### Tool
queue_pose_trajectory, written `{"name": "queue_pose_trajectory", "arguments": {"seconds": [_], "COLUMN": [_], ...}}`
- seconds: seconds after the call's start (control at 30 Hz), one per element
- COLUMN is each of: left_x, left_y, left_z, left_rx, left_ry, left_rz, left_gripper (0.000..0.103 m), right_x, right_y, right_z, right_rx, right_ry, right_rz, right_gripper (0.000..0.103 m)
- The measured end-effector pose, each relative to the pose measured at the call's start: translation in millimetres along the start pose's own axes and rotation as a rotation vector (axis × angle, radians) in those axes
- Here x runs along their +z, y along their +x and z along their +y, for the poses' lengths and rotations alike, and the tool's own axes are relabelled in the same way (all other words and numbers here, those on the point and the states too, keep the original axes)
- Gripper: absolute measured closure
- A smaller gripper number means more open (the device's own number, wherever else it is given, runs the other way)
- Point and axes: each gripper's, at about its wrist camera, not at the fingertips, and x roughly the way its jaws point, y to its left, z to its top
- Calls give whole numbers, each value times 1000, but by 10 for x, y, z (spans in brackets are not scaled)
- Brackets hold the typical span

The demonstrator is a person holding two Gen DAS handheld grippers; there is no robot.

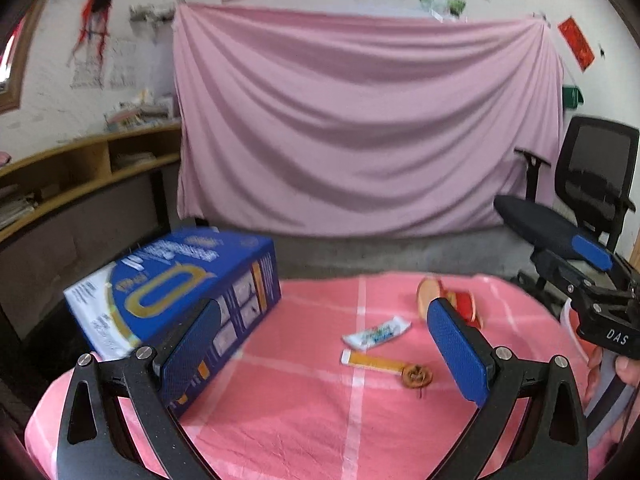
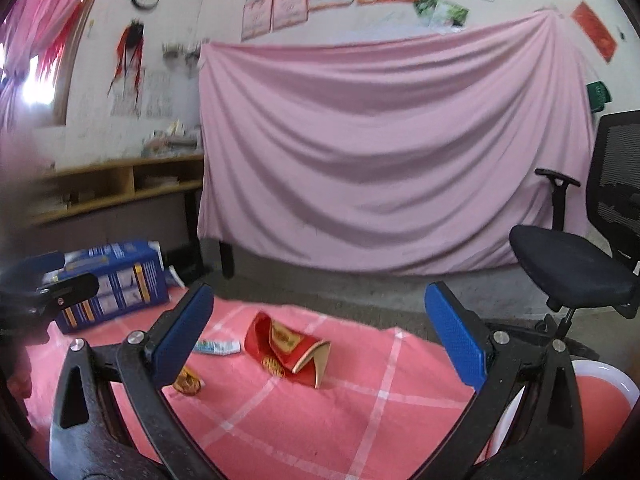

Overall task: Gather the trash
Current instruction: 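Move both tools back toward the red cup and white sachet, then grasp the white sachet with the left tool while the right tool grasps the red paper cup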

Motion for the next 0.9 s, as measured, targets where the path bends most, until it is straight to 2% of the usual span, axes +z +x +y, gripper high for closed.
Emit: {"name": "queue_pose_trajectory", "arguments": {"seconds": [0.13, 0.2, 0.27, 0.4, 0.47, 0.63, 0.7, 0.9], "left_x": [23, 30, 21, -7, -4, 0, 9, 84], "left_y": [264, 392, 545, 772, 827, 958, 968, 1041], "left_z": [-53, -50, -37, 22, 45, 124, 143, 17], "left_rx": [-19, -29, -44, -83, -99, -129, -144, -190], "left_ry": [27, 33, 29, -1, -14, -47, -55, 12], "left_rz": [88, 128, 181, 269, 294, 354, 366, 397], "left_gripper": [5, 13, 29, 36, 45, 48, 49, 49], "right_x": [-60, -73, -83, -118, -148, -197, -205, -299], "right_y": [269, 418, 549, 844, 965, 1188, 1241, 1276], "right_z": [-79, -131, -172, -170, -125, -27, 17, -65], "right_rx": [41, 67, 85, 150, 165, 192, 172, 153], "right_ry": [39, 72, 103, 136, 129, 144, 126, 158], "right_rz": [104, 161, 205, 307, 359, 429, 457, 539], "right_gripper": [0, 0, 0, 0, 0, 0, 0, 1]}}
